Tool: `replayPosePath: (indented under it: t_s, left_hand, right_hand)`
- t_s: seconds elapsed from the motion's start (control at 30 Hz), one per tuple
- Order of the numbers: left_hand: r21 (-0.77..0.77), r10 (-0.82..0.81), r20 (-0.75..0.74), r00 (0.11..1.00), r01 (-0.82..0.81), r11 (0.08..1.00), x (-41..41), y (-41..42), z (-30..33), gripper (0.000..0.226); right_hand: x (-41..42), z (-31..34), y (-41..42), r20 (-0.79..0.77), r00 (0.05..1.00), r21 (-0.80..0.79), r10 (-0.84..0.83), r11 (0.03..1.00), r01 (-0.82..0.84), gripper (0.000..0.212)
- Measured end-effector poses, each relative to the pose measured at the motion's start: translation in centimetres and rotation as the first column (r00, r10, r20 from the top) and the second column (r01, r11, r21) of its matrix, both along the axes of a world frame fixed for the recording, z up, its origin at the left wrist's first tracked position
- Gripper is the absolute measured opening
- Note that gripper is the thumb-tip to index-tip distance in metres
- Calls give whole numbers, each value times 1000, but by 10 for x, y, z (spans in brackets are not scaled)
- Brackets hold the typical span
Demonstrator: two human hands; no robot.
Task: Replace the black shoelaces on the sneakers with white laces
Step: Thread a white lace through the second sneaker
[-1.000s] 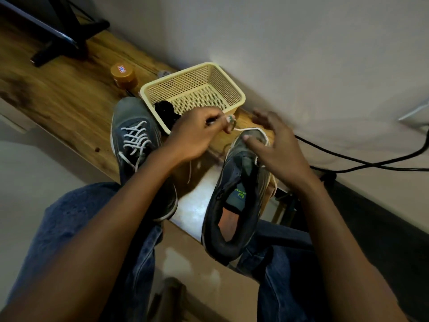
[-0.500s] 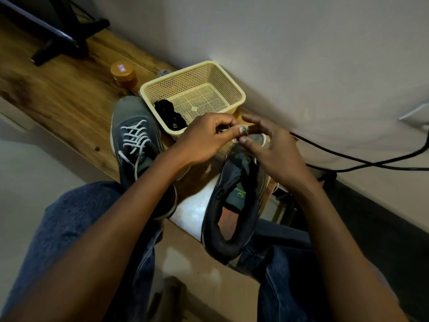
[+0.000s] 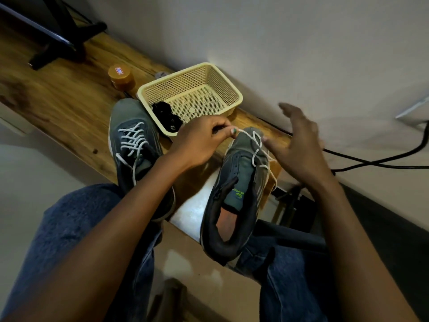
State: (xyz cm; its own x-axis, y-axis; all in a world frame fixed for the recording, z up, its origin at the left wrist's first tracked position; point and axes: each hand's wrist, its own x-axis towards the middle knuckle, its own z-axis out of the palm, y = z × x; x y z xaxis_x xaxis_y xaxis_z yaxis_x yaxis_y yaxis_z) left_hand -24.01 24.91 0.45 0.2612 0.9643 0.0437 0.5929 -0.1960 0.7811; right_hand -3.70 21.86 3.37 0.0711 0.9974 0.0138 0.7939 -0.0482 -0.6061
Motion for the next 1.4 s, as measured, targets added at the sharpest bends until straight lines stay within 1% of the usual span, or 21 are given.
replayPosePath:
  t_s: [0.07,0.13,0.2,0.3,0.37,0.5,0.53,0.6,0.67,0.7,0.73,0.8,0.9,1.0,1.07,1.13,1.17,1.2,1.27,1.33,1.4]
  left_hand:
    - [17,-28,-8,1000,28,999,8,-5,1,22]
    - [8,-45,-7,999,45,999,12,-9,2,20]
    - [-12,-34,-9,999,34,999,11,-9,1,19]
    - [-14,11,-25,1000,-12,1000,5,-6,2,22]
    - [-14,44,-18,999,-44,999,4,-3,0,19]
    - [-50,127,12,992,-127,991,5,-2,-2,13]
    - [-57,149,24,989,-147,987,5,-2,-3,12]
    - [-55,169,64,984,-166,985,4,-2,-3,13]
    - [-55,140,120,983,-134,989,7,-4,-1,21]
    - [-47,105,132,986,-100,994,9,-5,0,27]
    - [-35,67,137,988,-63,997,12,-7,1,32]
    - [-22,8,155,988,-4,1000,16,-9,-1,42]
    - [-41,-22,169,985,30,999,19,-10,-6,48]
    - [-68,-21,191,981,35,997,21,-11,-7,40]
    - [-97,18,136,991,-4,995,21,-10,-3,28]
    - [-143,77,-20,997,-79,987,21,-12,0,14]
    - [-169,91,-112,990,-109,980,22,-15,2,17]
    - [-202,87,-195,977,-127,971,24,-18,0,26]
    - [-278,54,-297,953,-140,950,30,-23,-3,44]
    - [-341,45,-324,945,-161,926,35,-26,-8,54]
    - [-358,73,-294,953,-181,916,36,-25,-12,51]
  right_hand:
    - [-18,0,0,-64,982,-24,179,983,-181,63]
    - [-28,-4,0,-60,959,28,279,960,-277,40]
    - [-25,-4,2,-65,971,71,230,972,-225,20]
    - [-7,0,4,-100,994,161,44,987,-27,10]
    - [3,0,5,-78,996,154,-31,987,43,10]
    - [5,0,2,130,985,14,-113,994,112,8]
    - [6,0,2,169,978,4,-125,992,126,11]
    - [5,-1,1,189,979,2,-78,997,79,29]
    - [0,0,0,104,993,0,64,998,-64,45]
    - [-5,0,0,43,989,14,139,990,-139,47]
    - [-11,1,-1,-2,980,23,197,980,-197,45]
    - [-21,2,-1,-56,964,29,261,965,-260,31]
    - [-24,2,-3,-127,966,48,224,974,-219,14]
    - [-19,3,-2,-119,983,42,142,990,-138,10]
    - [-15,-1,0,-58,993,-6,100,995,-101,13]
    - [-13,-6,1,-24,996,-89,80,993,-82,18]
    - [-13,-8,1,-23,997,-127,75,989,-77,18]
    - [-13,-10,0,-24,997,-156,72,985,-75,18]
    - [-15,-11,0,-3,998,-185,68,980,-68,15]
    - [-17,-13,0,28,998,-187,55,981,-49,13]
    - [-20,-15,1,37,998,-197,54,979,-46,9]
